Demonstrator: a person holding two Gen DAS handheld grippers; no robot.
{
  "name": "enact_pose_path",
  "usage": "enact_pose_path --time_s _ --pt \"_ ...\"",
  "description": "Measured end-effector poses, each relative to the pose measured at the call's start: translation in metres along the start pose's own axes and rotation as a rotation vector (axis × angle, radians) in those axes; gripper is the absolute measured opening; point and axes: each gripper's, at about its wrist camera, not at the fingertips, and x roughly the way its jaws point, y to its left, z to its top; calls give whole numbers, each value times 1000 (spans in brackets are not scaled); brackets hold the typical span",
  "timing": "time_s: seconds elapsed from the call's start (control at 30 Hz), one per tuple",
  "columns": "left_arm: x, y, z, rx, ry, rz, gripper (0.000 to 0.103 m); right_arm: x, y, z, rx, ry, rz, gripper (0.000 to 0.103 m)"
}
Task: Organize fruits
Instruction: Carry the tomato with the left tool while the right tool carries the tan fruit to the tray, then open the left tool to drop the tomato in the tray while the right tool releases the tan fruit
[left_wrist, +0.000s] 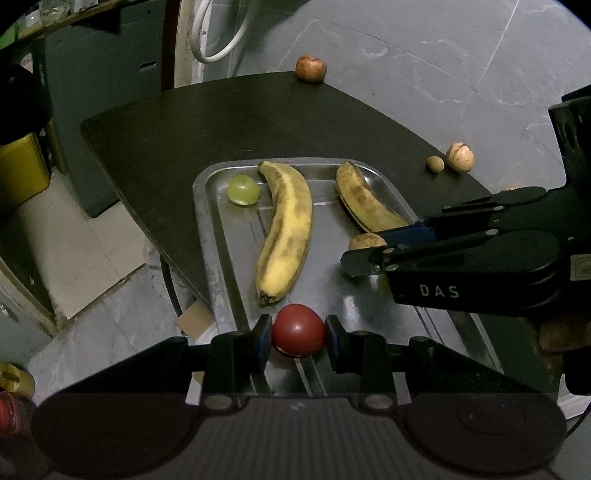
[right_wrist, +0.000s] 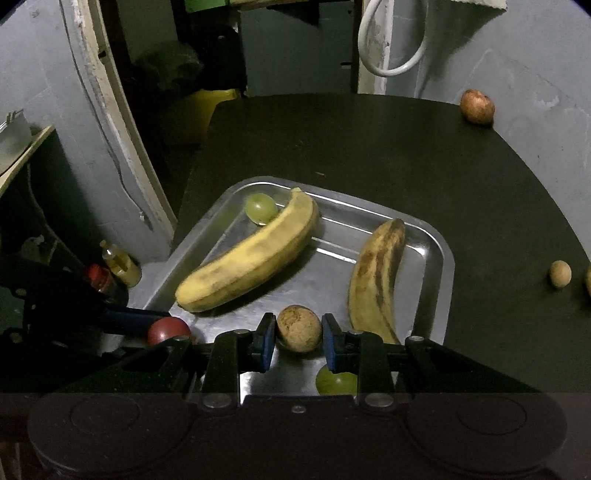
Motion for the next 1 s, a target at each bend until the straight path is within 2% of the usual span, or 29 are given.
enact_pose_path --time_s 0.67,0.87,1.0 --pt "1 -1 2 -15 1 0 34 4 -7 -1 40 6 9 32" --pt "-3 -2 4 -25 -9 0 45 -1 -7 0 52 -8 11 33" --pt "-3 -5 5 -23 -12 4 47 -6 -8 1 59 -18 15 34"
